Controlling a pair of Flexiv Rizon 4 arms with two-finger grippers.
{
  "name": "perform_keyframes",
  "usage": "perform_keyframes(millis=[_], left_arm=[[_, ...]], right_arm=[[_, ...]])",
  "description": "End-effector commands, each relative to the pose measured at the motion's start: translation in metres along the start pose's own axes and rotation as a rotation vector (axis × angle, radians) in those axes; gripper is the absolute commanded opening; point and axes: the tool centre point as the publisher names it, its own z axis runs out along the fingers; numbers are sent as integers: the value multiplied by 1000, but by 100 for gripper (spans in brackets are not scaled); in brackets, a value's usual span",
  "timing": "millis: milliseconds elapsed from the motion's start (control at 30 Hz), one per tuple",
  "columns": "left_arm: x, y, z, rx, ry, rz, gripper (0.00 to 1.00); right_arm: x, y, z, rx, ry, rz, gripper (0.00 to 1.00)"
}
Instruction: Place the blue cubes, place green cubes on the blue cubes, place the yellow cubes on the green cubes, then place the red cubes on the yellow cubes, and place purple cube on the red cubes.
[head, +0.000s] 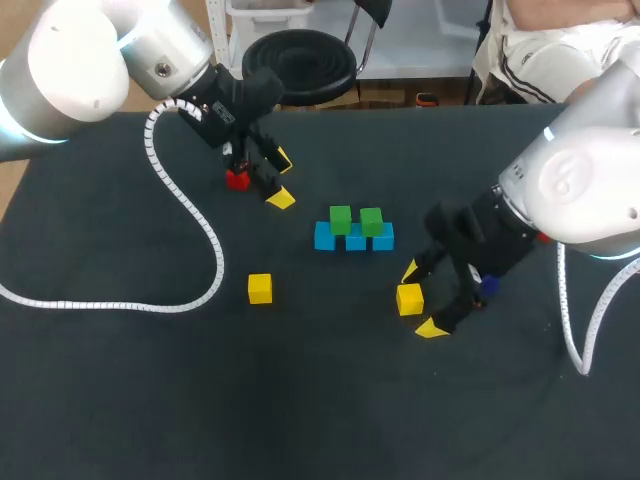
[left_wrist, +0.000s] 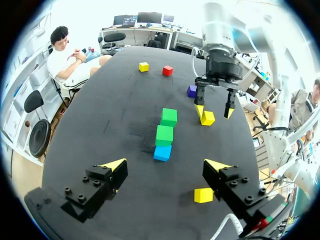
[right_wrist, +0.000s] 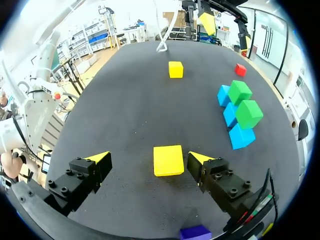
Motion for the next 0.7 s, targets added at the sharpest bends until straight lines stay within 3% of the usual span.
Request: perform_keyframes(millis=[33, 67, 100, 133, 167, 400, 700], left_arm=[[1, 0, 0, 0, -1, 2, 100], [1, 0, 0, 0, -1, 2, 100], [1, 0, 0, 0, -1, 2, 100], [1, 0, 0, 0, -1, 2, 100], [1, 0, 0, 0, -1, 2, 100], [1, 0, 0, 0, -1, 2, 100], [1, 0, 0, 0, -1, 2, 100]], right_arm=[[2, -5, 3, -10, -2, -3, 47], [2, -5, 3, -10, -2, -4, 44], [2, -5, 3, -9, -2, -6, 29], [1, -6, 3, -7, -1, -10, 20], [1, -5, 3, -6, -1, -11, 1], [-4, 0, -4, 23, 6, -18, 0], [-31, -2, -26, 75, -1, -20, 0]])
